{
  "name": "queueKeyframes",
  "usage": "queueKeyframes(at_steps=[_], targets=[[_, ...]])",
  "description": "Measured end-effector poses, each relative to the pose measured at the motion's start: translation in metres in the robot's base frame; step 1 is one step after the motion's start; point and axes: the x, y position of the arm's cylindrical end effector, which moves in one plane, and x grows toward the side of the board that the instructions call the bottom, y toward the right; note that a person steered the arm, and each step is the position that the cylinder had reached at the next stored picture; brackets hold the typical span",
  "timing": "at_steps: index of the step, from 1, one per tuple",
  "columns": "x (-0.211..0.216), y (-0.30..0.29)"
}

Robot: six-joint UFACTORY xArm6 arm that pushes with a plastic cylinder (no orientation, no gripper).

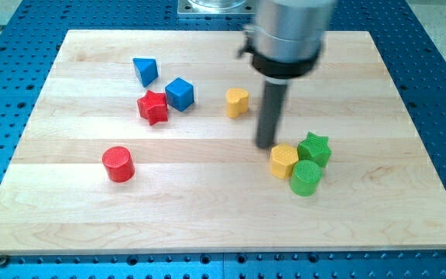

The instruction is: Push the yellow heart above the hexagon

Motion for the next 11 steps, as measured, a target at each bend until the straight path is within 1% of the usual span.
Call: queueKeyframes(at_steps=[1, 2, 3, 4, 5, 6, 7, 8, 9, 10, 11], targets=[[-0.025, -0.052], [-0.084, -0.043], [-0.074, 0.023], [-0.009, 0.052], [-0.025, 0.033], [-0.006, -0.022], [0.043, 0.014], [0.041, 0.027], [0.034, 0.001], [0.018, 0.018], [0.018, 0.052]])
